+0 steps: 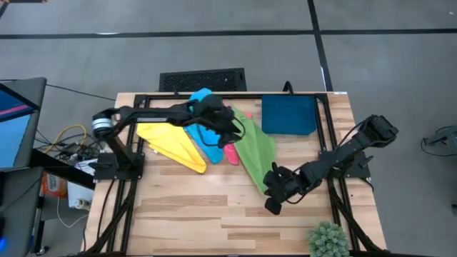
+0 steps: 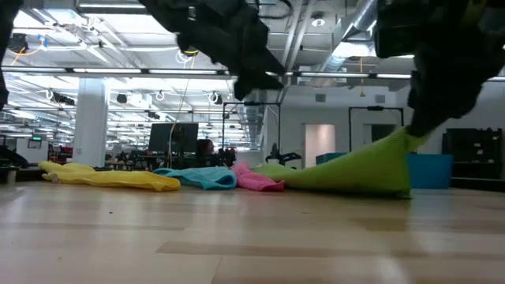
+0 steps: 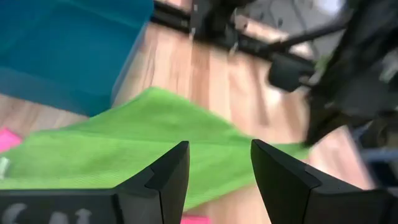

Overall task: Fold microfiber towels
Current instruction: Fold the green microfiber towel

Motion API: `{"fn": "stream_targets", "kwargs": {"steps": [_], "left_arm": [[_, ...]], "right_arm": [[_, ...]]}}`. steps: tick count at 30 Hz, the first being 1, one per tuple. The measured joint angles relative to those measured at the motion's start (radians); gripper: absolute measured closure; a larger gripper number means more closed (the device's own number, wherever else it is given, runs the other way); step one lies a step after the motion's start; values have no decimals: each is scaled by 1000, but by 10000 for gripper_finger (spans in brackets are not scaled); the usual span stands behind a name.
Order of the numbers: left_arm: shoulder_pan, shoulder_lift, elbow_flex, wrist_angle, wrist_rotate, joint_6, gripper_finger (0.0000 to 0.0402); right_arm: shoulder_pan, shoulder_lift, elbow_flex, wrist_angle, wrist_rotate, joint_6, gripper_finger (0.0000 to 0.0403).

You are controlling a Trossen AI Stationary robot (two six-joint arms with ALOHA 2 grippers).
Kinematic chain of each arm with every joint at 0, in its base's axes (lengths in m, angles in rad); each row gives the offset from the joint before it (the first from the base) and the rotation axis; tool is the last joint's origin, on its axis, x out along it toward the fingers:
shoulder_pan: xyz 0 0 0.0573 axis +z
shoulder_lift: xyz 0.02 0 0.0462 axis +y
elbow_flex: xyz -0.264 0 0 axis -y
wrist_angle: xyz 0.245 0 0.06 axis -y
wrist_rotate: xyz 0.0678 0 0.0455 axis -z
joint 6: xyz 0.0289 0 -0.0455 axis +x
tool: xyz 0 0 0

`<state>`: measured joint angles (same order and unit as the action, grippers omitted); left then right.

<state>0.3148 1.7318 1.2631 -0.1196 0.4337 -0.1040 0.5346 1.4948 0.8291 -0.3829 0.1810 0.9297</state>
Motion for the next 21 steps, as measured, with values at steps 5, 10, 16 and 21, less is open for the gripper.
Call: {"fn": "stream_targets", "kwargs": {"steps": [5,10,16,21], "left_arm": [[19,159,159,-132,36,162,236],[21,302,315,-257,52,335,236],[11,420,468,-303,10,469,236],[10,474,555,-333,-17,502,236]], "right_arm": [[63,0,0,1,0,86,390],[112,0,0,-1,-1,140,385],[148,0,0,2,-35,175,387],[183,-1,0,-5,-49,207,385]]}}
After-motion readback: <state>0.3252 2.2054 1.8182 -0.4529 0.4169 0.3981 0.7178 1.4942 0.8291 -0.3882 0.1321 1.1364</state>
